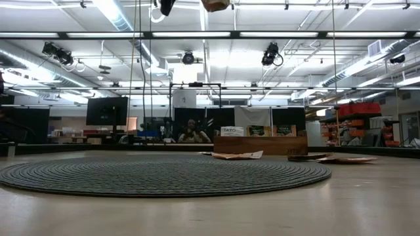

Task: Pick & Place Tea
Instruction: Put the yellow tea bag into the middle section of the wooden organizer

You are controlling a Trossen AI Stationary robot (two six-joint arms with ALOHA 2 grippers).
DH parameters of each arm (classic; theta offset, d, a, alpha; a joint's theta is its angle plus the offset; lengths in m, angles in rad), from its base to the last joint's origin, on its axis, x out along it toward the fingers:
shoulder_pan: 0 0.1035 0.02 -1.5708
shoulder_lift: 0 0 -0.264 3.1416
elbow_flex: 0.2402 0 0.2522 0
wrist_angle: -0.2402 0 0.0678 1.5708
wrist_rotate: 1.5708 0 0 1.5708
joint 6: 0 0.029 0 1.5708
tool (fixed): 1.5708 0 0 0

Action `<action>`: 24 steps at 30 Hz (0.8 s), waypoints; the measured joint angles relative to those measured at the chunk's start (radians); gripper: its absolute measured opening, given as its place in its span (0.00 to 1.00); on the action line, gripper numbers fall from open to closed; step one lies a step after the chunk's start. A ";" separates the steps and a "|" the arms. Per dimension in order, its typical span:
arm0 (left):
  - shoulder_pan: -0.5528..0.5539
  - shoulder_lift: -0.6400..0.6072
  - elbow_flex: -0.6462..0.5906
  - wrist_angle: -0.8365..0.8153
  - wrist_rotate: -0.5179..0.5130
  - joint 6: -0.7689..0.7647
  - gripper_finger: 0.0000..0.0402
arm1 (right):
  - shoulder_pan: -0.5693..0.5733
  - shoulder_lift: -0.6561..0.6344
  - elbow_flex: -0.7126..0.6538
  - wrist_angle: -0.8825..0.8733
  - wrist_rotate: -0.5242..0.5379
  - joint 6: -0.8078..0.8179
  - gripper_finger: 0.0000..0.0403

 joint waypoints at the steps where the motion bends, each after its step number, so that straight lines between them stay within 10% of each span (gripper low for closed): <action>1: 0.000 0.000 0.000 -0.014 0.008 0.003 0.00 | -0.005 0.040 0.066 -0.077 -0.021 -0.021 0.43; 11: 0.001 0.000 0.000 -0.119 0.021 0.013 0.00 | -0.010 0.405 0.518 -0.536 -0.122 -0.157 0.41; 24: 0.001 0.000 0.000 -0.152 0.020 0.018 0.00 | -0.020 0.485 0.533 -0.571 -0.205 -0.163 0.31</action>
